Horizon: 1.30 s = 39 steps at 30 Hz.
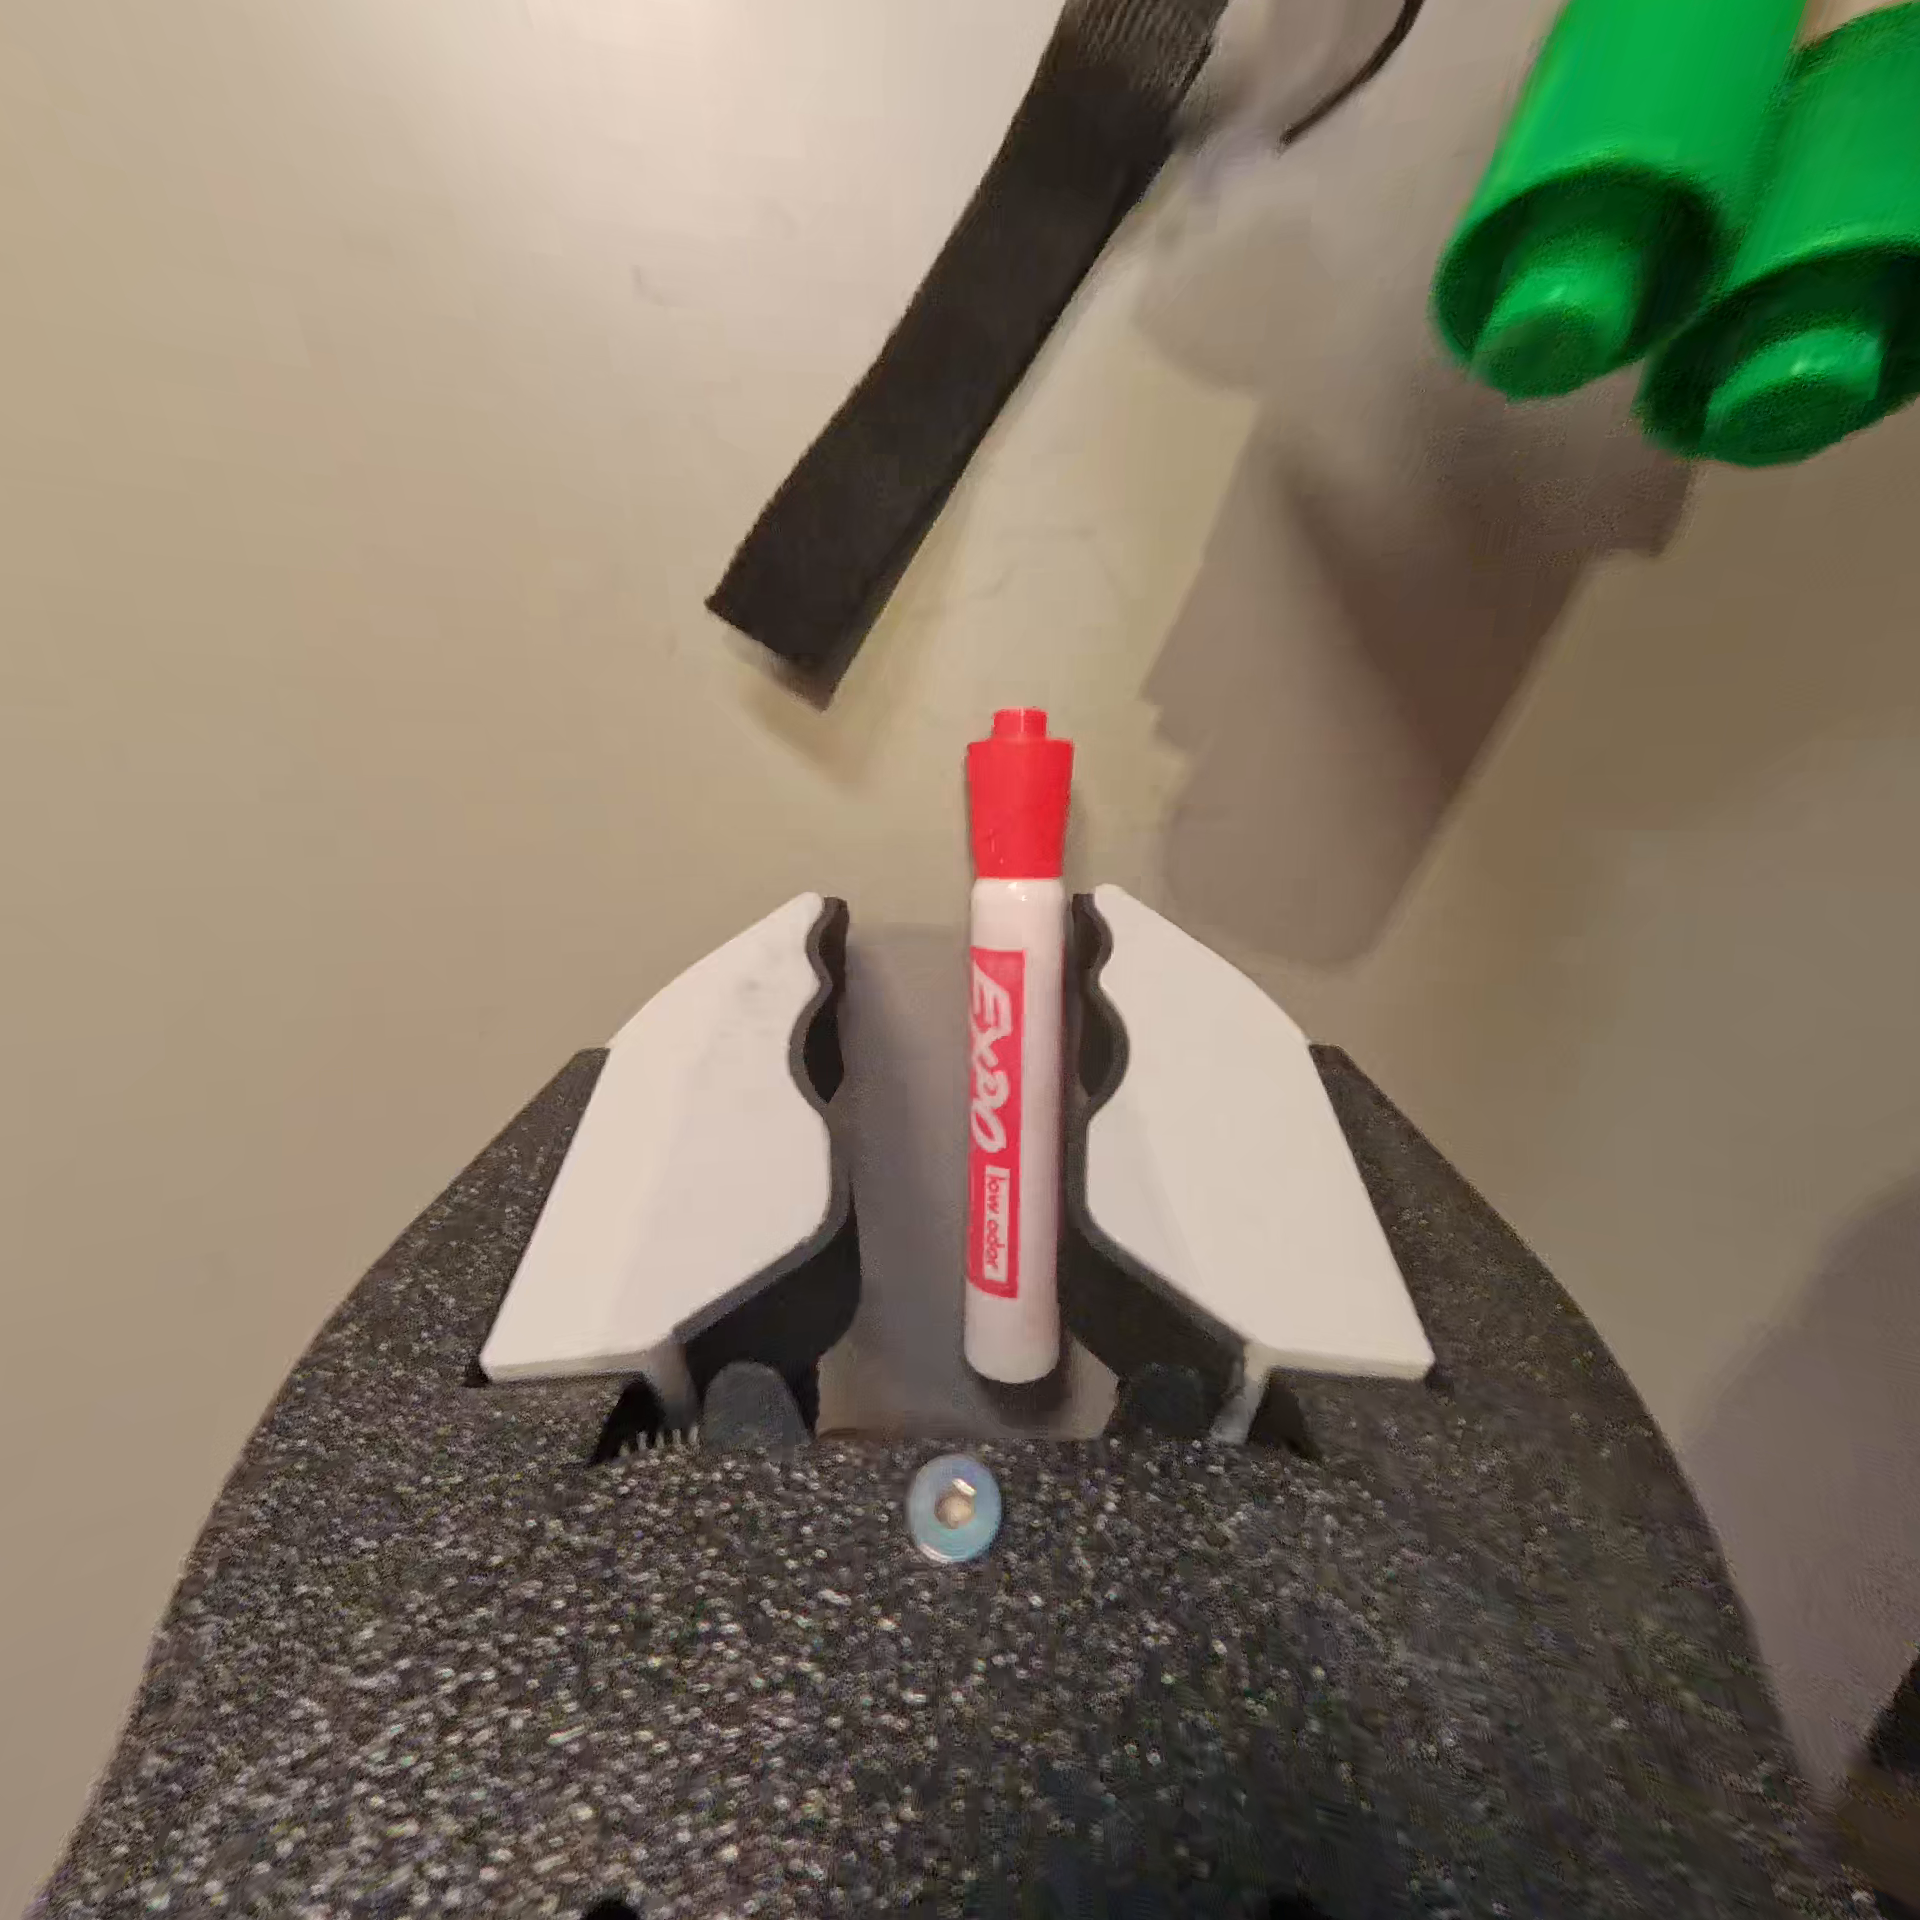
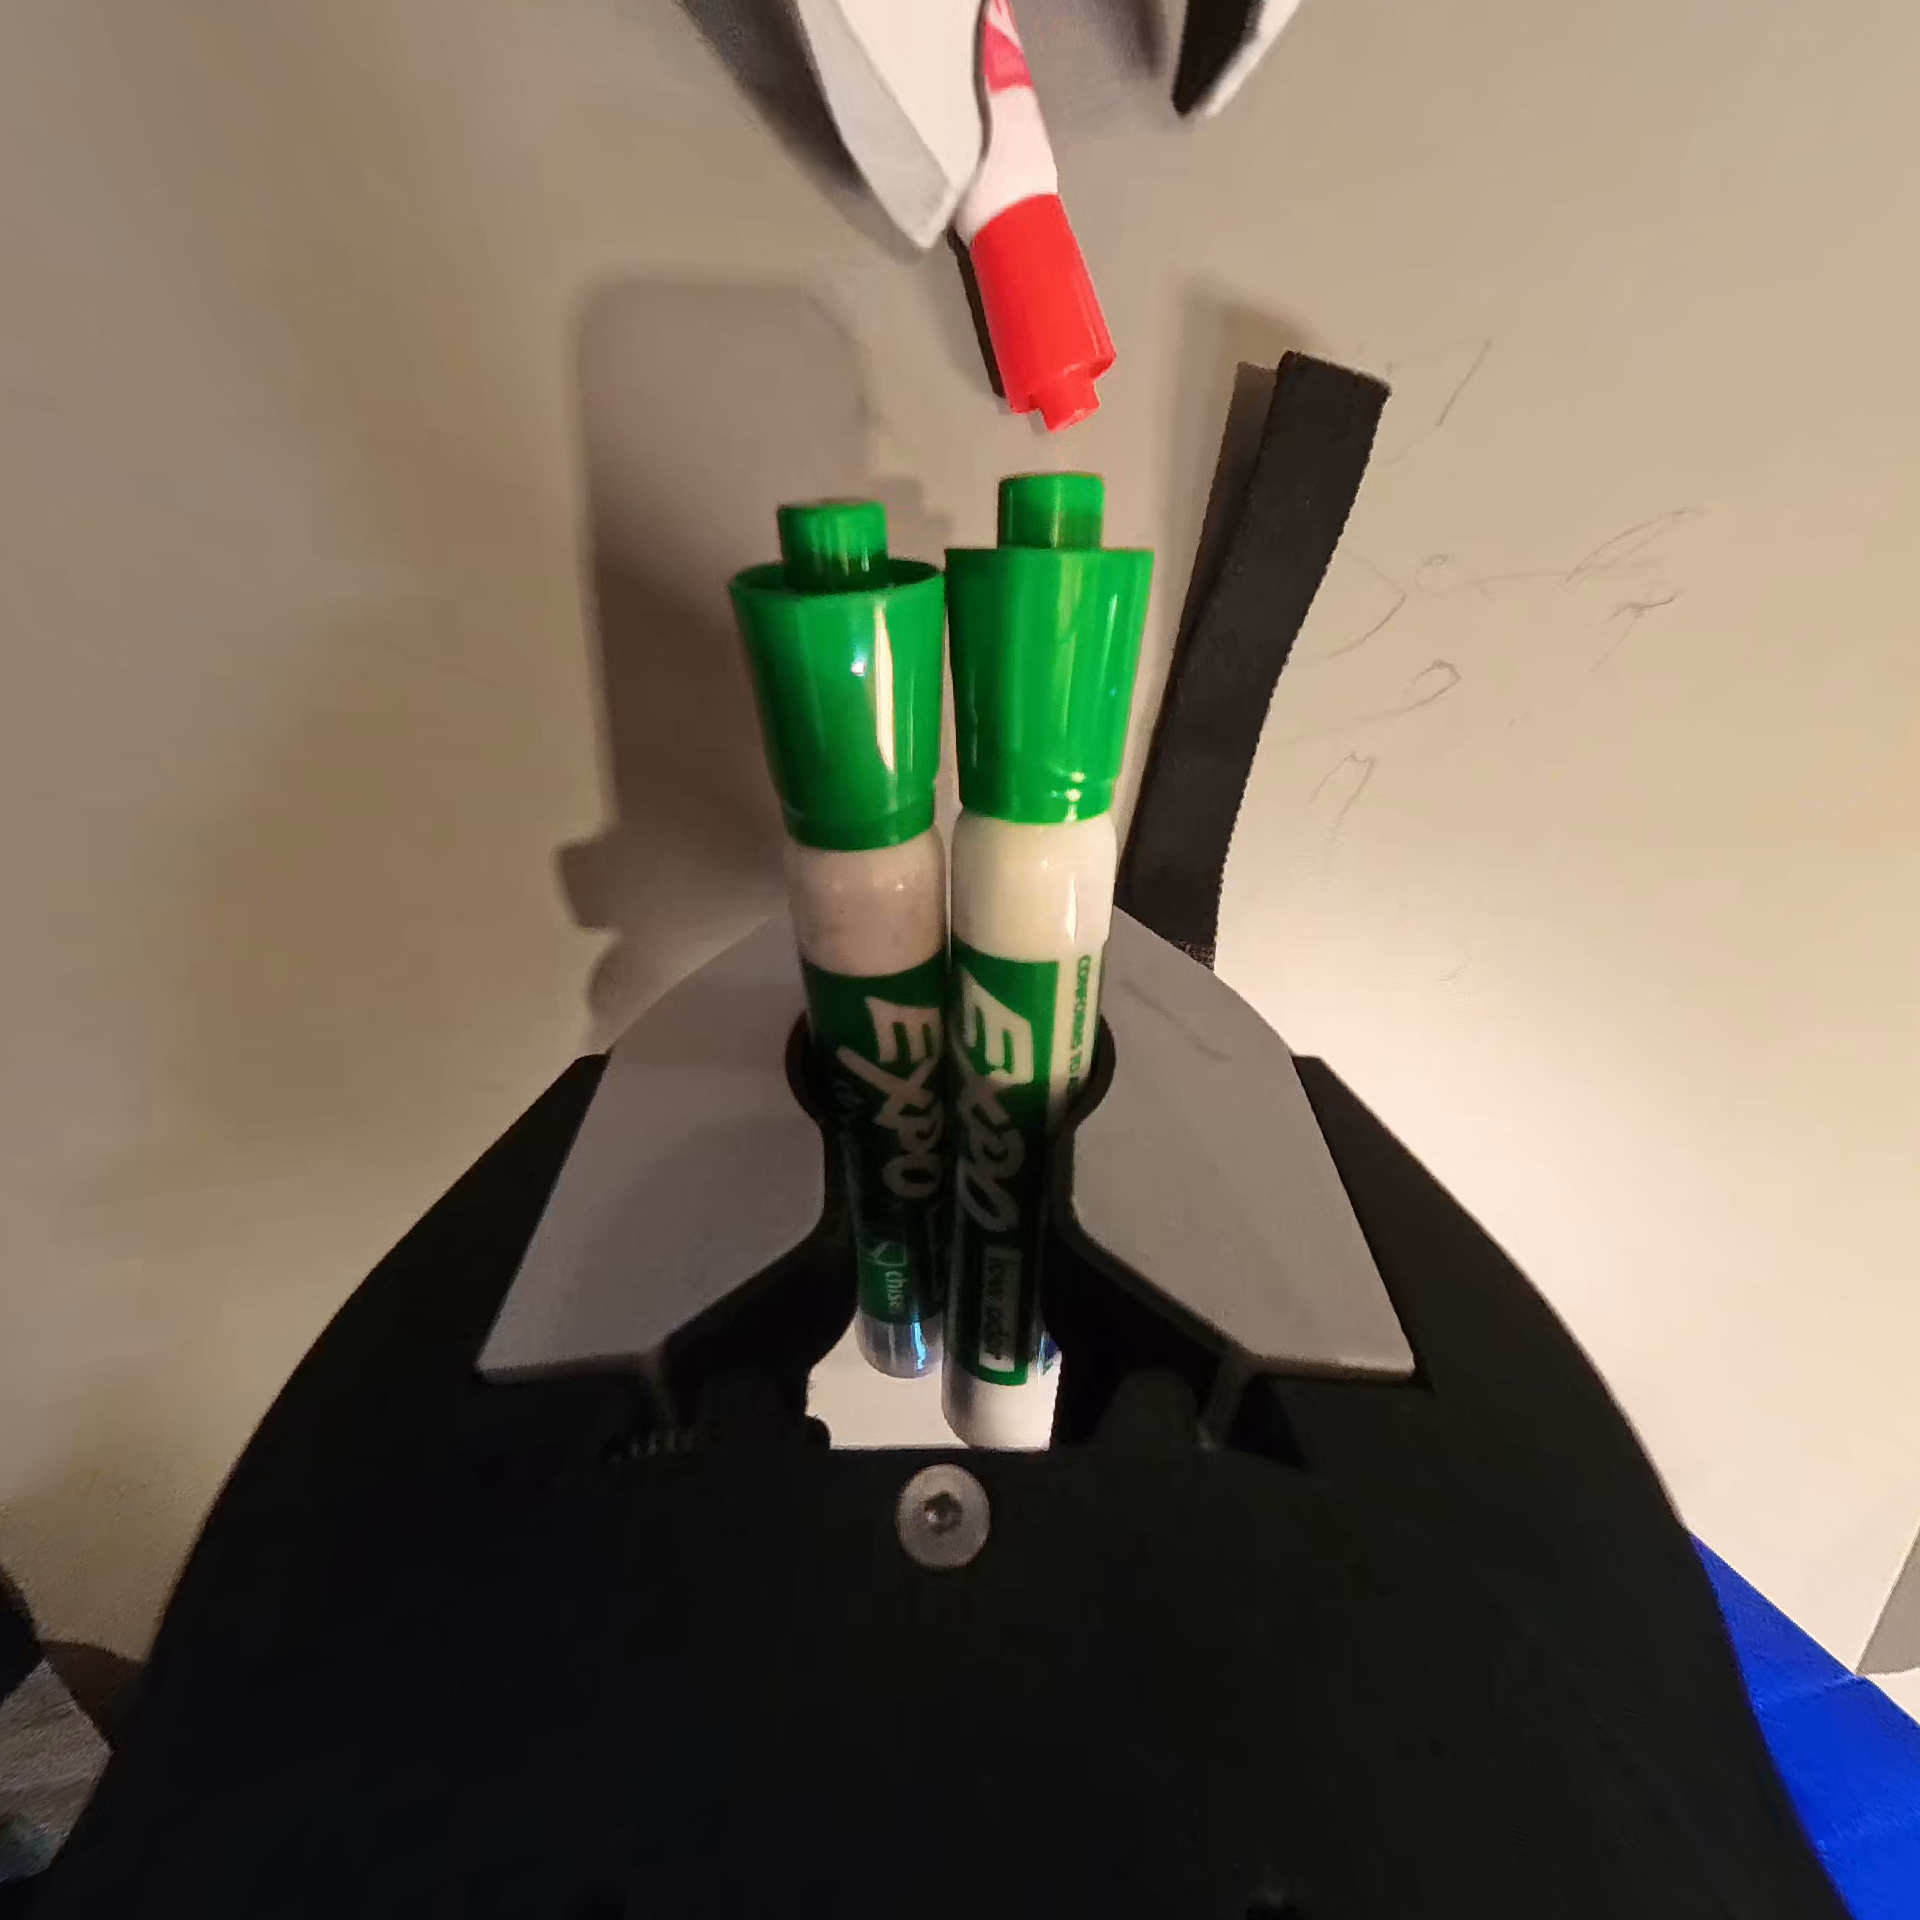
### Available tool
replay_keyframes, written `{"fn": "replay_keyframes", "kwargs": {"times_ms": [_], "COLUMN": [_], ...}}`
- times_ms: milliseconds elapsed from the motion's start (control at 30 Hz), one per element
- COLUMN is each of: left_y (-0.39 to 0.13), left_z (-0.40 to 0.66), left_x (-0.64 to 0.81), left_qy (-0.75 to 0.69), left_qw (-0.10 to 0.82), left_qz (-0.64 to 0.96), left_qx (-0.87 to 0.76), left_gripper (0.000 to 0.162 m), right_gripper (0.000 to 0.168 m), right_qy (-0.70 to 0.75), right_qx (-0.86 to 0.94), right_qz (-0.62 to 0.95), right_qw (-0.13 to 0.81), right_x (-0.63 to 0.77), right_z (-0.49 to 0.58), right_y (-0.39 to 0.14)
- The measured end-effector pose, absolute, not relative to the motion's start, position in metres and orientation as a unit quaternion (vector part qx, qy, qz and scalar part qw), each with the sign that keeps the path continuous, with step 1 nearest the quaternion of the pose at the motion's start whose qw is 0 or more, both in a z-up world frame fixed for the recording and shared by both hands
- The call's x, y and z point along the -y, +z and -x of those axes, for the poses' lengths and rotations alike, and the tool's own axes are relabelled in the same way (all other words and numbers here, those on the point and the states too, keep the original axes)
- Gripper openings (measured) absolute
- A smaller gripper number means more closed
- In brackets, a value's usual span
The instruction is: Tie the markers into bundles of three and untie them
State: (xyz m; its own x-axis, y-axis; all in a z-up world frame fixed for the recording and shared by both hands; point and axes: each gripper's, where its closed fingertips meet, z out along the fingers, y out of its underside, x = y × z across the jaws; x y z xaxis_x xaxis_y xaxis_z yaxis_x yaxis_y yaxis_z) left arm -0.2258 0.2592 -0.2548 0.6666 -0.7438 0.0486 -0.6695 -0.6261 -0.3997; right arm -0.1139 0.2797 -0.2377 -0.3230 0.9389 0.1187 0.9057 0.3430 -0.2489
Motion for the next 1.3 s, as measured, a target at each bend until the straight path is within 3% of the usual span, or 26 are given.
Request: {"fn": "replay_keyframes", "kwargs": {"times_ms": [300, 433, 633, 733, 833, 933, 1233, 1300], "left_y": [-0.242, -0.257, -0.242, -0.23, -0.224, -0.21, -0.239, -0.248], "left_z": [0.263, 0.269, 0.207, 0.169, 0.16, 0.135, 0.068, 0.064], "left_x": [-0.23, -0.205, -0.174, -0.164, -0.176, -0.189, -0.185, -0.192], "left_qy": [-0.108, -0.126, -0.239, -0.308, -0.282, -0.29, -0.318, -0.311], "left_qw": [0.2, 0.117, 0.133, 0.165, 0.23, 0.281, 0.133, 0.121], "left_qz": [0.878, 0.897, 0.867, 0.823, 0.777, 0.692, 0.514, 0.508], "left_qx": [-0.421, -0.406, -0.416, -0.447, -0.514, -0.599, -0.785, -0.794], "left_gripper": [0.054, 0.047, 0.03, 0.039, 0.042, 0.061, 0.069, 0.064], "right_gripper": [0.041, 0.041, 0.041, 0.041, 0.041, 0.041, 0.041, 0.041], "right_qy": [0.058, 0.051, 0.049, 0.05, 0.059, 0.073, 0.089, 0.092], "right_qx": [0.808, 0.806, 0.8, 0.796, 0.786, 0.776, 0.739, 0.739], "right_qz": [0.571, 0.573, 0.579, 0.583, 0.592, 0.602, 0.643, 0.642], "right_qw": [0.134, 0.139, 0.149, 0.159, 0.169, 0.171, 0.183, 0.183], "right_x": [-0.283, -0.283, -0.283, -0.283, -0.282, -0.283, -0.311, -0.314], "right_z": [0.113, 0.111, 0.108, 0.103, 0.091, 0.071, 0.031, 0.032], "right_y": [-0.232, -0.229, -0.224, -0.22, -0.218, -0.22, -0.218, -0.22]}}
